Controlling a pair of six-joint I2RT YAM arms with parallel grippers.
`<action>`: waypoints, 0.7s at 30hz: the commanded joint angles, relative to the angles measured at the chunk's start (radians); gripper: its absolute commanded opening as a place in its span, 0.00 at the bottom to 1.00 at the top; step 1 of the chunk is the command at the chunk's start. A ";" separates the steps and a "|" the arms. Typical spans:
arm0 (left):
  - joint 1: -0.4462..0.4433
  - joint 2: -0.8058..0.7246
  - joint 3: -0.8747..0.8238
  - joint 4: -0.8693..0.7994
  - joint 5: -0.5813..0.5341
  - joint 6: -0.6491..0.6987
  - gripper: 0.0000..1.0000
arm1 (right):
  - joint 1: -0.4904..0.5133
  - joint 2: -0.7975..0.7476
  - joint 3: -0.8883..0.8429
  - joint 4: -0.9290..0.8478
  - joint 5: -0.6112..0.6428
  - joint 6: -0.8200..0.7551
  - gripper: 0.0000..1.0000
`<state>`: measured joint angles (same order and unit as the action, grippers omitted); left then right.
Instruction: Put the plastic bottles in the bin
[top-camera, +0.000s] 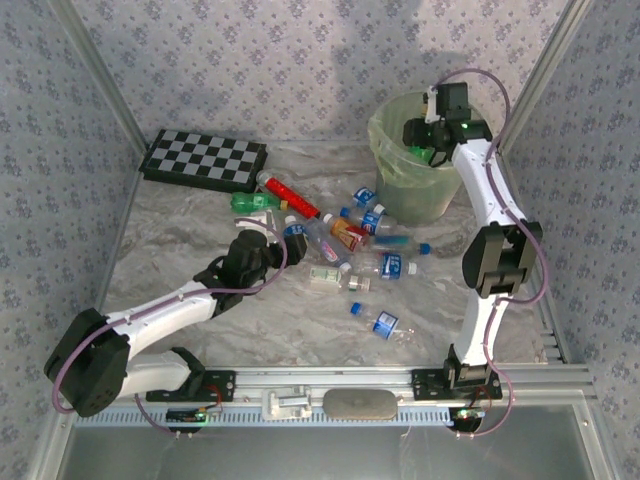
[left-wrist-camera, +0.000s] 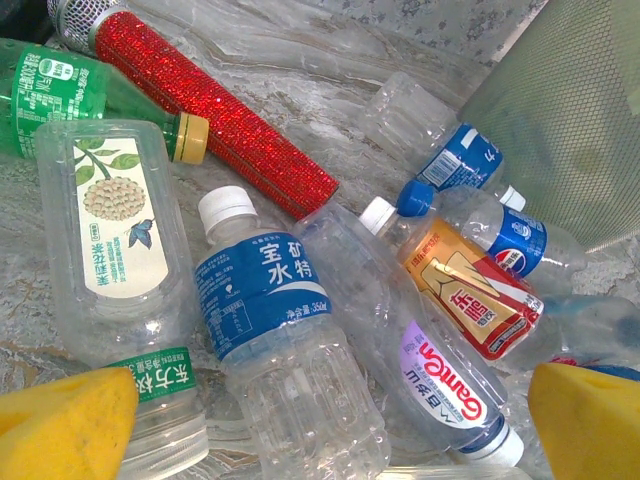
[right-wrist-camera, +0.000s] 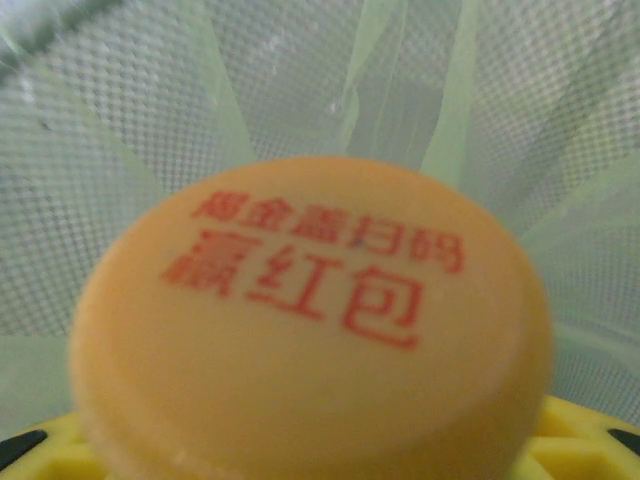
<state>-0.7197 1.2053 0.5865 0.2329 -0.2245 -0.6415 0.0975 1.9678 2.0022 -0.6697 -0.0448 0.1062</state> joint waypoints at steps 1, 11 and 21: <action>0.006 -0.028 0.018 -0.018 -0.014 -0.009 1.00 | -0.004 0.033 0.054 -0.049 -0.017 -0.008 0.56; 0.006 -0.048 0.009 -0.027 -0.035 -0.007 1.00 | 0.002 0.011 0.132 -0.071 0.016 -0.010 0.79; 0.006 -0.031 0.021 -0.008 -0.034 0.008 1.00 | 0.032 -0.208 0.072 -0.003 0.031 -0.031 0.87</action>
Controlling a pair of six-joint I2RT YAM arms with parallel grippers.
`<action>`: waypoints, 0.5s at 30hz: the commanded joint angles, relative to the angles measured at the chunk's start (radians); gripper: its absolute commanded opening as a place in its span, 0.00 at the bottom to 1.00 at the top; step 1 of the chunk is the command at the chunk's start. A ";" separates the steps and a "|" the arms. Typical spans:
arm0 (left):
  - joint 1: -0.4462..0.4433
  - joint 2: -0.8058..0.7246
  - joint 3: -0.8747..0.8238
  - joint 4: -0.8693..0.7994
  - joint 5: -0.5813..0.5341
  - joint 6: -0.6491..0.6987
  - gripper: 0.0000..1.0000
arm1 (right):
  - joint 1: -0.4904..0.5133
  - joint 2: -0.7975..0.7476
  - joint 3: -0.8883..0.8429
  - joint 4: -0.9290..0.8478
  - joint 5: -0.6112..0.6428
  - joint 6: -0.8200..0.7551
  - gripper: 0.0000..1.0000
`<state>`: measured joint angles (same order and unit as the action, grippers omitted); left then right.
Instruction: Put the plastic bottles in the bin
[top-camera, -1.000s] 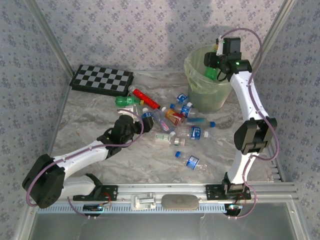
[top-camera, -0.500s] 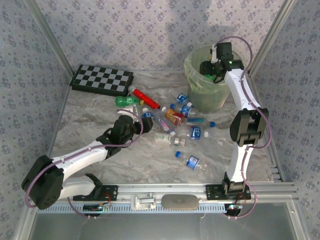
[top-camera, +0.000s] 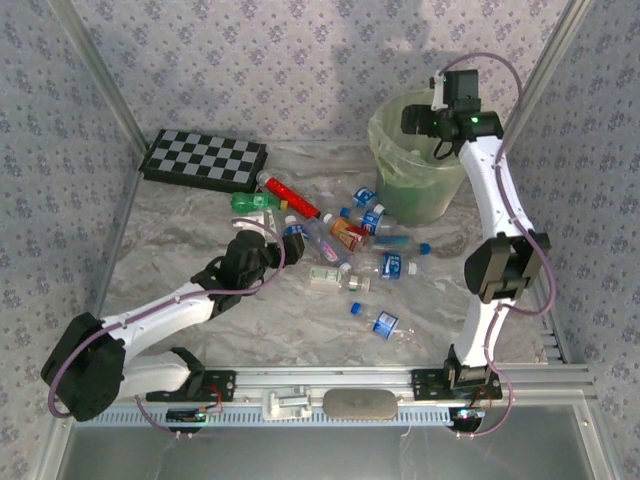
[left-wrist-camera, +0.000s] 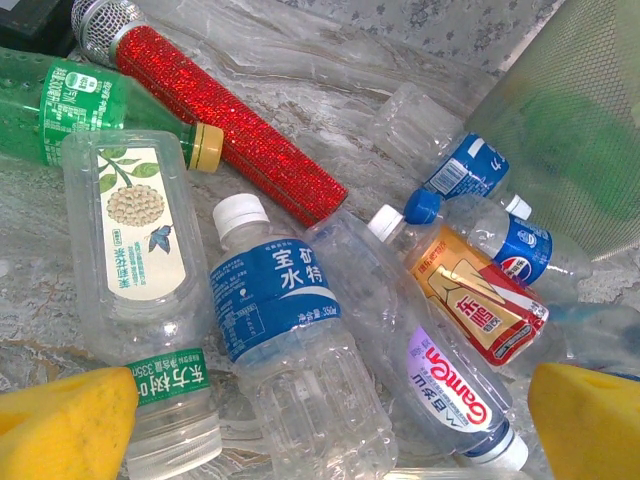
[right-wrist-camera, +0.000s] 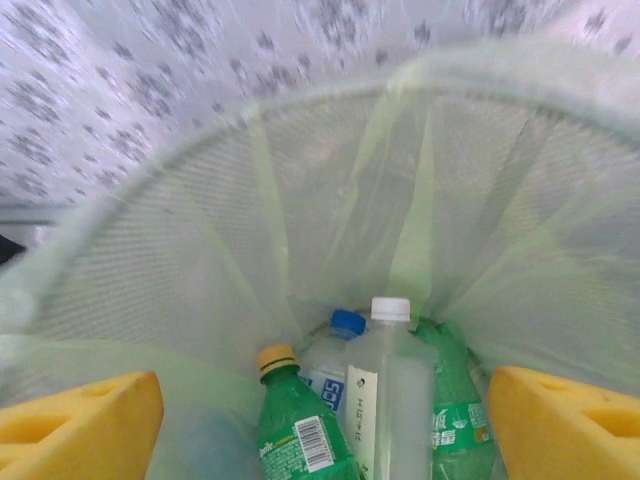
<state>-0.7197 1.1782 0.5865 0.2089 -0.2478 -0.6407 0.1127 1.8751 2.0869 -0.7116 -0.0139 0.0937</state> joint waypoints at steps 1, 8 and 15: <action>0.005 -0.002 0.022 0.020 -0.011 0.007 1.00 | 0.025 -0.150 -0.044 0.052 -0.014 -0.019 0.88; 0.005 0.013 0.033 0.036 -0.017 -0.004 1.00 | 0.095 -0.425 -0.356 0.185 -0.153 0.017 0.95; 0.007 0.044 0.054 0.046 -0.002 0.005 1.00 | 0.226 -0.658 -0.661 0.244 -0.199 0.031 1.00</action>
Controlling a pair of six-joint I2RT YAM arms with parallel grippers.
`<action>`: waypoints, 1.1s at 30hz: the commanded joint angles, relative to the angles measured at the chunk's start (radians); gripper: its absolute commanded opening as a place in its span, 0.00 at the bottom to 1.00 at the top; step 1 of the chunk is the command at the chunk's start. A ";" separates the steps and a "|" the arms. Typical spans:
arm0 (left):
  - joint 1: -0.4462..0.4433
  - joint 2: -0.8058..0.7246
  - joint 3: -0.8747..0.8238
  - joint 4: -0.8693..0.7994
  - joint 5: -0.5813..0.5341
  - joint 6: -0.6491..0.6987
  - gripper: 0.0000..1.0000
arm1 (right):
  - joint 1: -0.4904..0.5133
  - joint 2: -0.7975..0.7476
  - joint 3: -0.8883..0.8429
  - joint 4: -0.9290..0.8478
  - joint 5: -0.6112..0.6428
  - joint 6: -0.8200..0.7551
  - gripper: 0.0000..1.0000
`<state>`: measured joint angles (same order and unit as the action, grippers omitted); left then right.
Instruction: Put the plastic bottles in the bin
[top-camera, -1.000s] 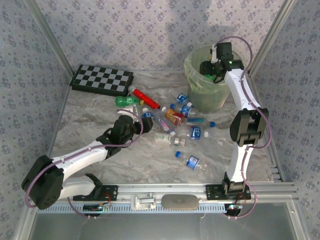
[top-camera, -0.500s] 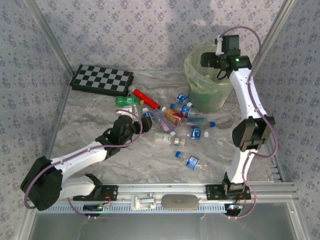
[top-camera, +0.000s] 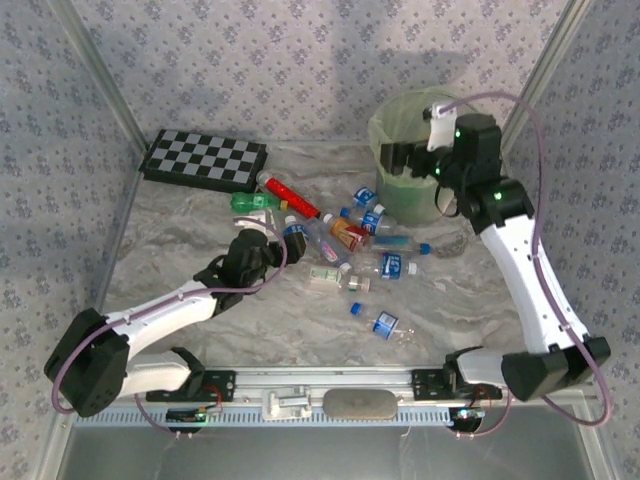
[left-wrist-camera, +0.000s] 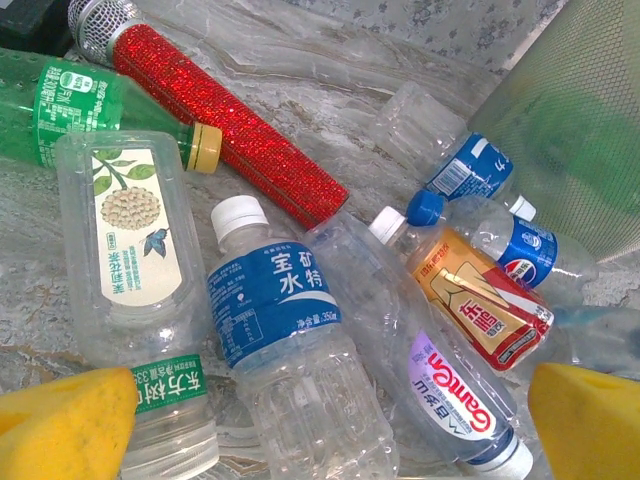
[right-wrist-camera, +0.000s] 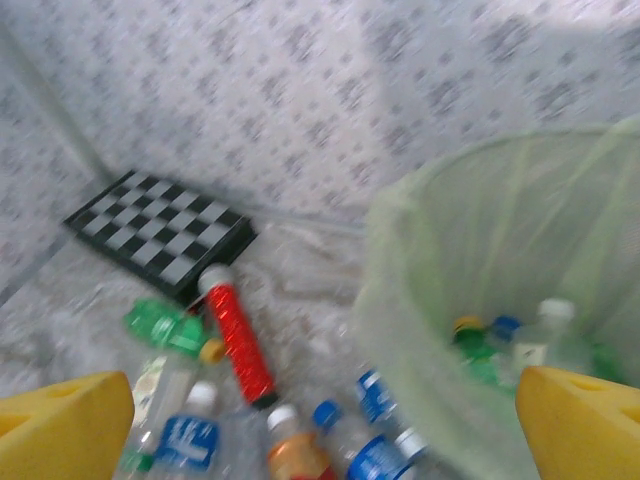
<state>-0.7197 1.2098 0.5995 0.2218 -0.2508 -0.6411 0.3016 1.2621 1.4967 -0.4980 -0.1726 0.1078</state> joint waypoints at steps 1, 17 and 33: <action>0.005 0.018 0.043 0.034 0.001 0.004 1.00 | 0.057 -0.070 -0.109 0.030 -0.038 0.024 1.00; 0.009 -0.016 0.016 -0.004 -0.100 -0.042 1.00 | 0.380 -0.041 -0.362 -0.313 0.068 0.135 1.00; 0.032 0.008 0.013 0.020 -0.116 -0.041 1.00 | 0.664 0.172 -0.383 -0.600 0.321 0.276 0.99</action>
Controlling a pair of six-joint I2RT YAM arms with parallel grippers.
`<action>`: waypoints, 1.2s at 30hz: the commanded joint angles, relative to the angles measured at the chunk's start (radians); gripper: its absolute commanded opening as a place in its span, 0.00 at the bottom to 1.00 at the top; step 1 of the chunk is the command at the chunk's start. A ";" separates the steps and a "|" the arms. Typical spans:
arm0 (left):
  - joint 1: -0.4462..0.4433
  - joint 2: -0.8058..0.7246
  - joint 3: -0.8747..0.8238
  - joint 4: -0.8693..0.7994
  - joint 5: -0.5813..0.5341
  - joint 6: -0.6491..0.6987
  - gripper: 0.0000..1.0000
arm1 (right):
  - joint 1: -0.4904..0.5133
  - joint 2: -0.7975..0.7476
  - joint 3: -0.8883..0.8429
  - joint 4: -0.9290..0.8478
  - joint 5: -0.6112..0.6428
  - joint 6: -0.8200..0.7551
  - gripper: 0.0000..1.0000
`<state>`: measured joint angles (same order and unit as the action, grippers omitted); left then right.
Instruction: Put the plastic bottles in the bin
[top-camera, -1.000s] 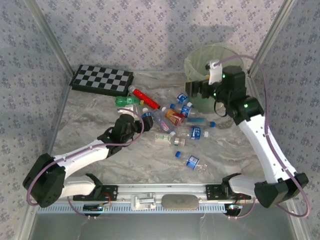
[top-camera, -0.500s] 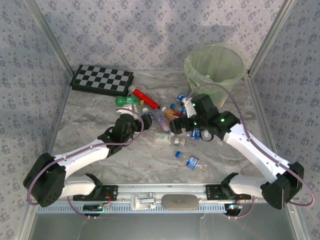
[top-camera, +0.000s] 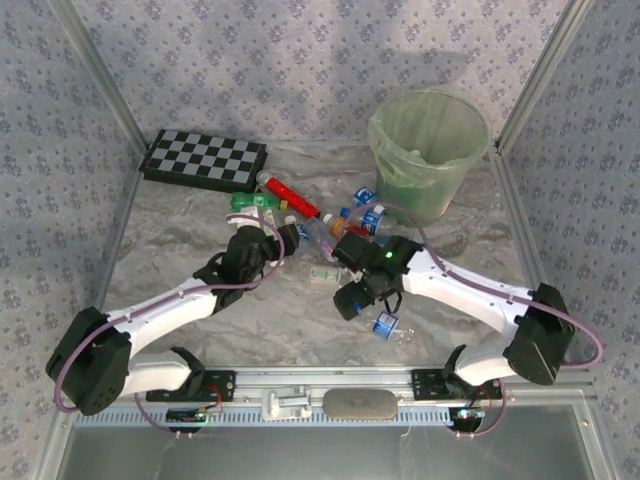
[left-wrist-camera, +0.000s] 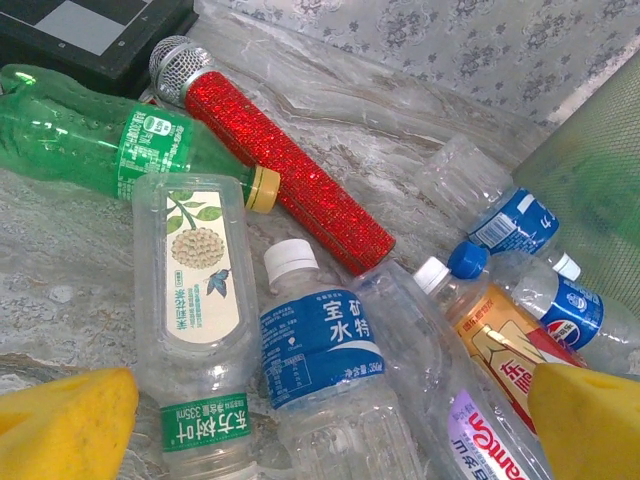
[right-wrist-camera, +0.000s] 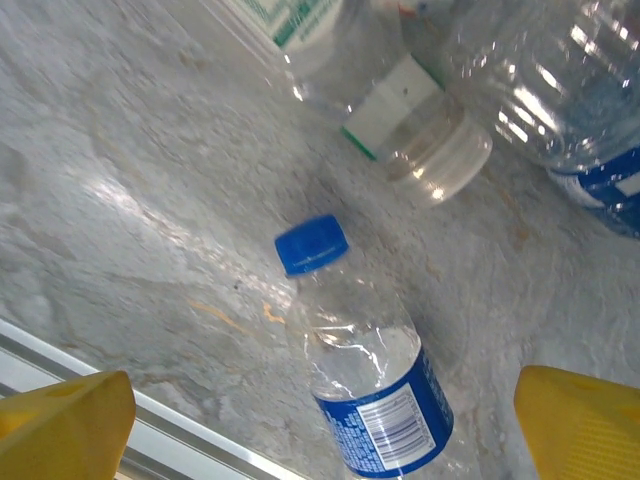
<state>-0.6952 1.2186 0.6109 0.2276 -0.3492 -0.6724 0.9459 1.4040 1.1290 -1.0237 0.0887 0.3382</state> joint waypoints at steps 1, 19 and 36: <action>0.007 -0.002 0.000 0.015 -0.016 -0.013 1.00 | 0.028 0.045 -0.023 -0.073 0.062 0.048 0.99; 0.009 -0.002 -0.003 0.008 -0.013 -0.025 1.00 | 0.083 0.222 -0.135 0.007 0.037 0.044 0.90; 0.019 -0.007 0.001 0.006 -0.016 -0.016 1.00 | 0.088 0.244 -0.142 0.057 0.028 0.009 0.59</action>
<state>-0.6861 1.2186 0.6106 0.2276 -0.3531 -0.6865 1.0264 1.6382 0.9802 -0.9634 0.1169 0.3561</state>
